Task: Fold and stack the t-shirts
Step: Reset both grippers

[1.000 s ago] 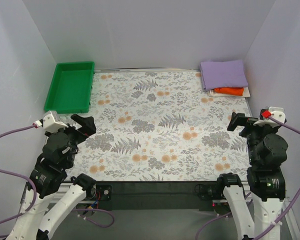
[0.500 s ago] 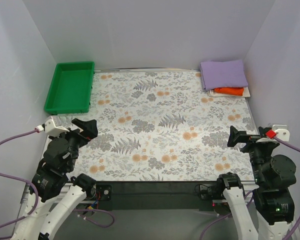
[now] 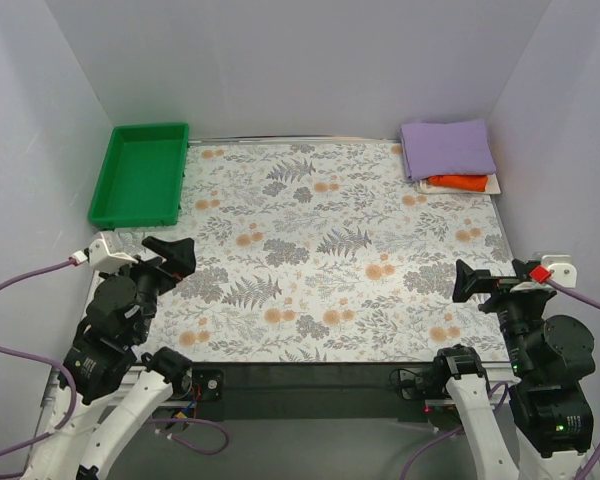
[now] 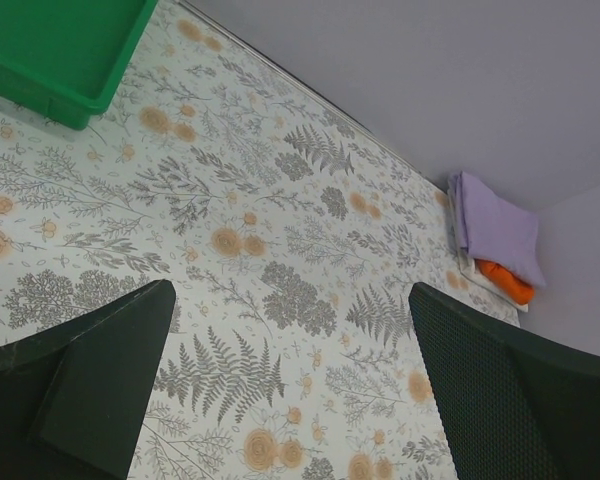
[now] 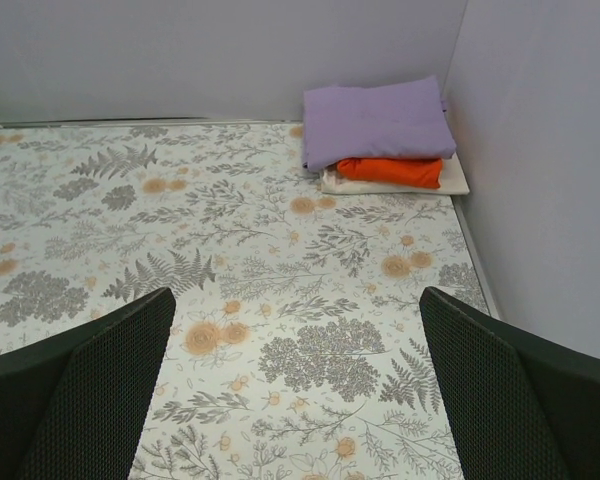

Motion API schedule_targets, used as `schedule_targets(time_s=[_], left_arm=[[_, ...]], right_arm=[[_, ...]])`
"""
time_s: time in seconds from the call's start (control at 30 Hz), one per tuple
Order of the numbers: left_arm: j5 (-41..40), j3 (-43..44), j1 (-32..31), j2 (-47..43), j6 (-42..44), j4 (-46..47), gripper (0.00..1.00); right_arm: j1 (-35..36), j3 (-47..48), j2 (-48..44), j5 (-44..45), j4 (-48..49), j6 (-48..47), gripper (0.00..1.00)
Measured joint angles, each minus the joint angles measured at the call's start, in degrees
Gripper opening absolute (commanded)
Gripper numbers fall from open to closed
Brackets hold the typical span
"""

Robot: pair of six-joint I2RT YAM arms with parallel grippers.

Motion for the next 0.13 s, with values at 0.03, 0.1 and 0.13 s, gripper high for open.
schedule_targets(time_s=[0.03, 0.1, 0.13], left_arm=[[0.0, 0.0, 0.0, -0.2, -0.1, 0.0, 0.98], [0.0, 0.0, 0.0, -0.5, -0.2, -0.3, 0.98], [0.0, 0.0, 0.0, -0.7, -0.2, -0.6, 0.98]], right_arm=[[0.0, 0.0, 0.0, -0.2, -0.2, 0.1, 0.98], [0.2, 0.0, 0.0, -0.4, -0.6, 0.3, 0.98], [0.2, 0.0, 0.0, -0.4, -0.8, 0.5, 0.98]])
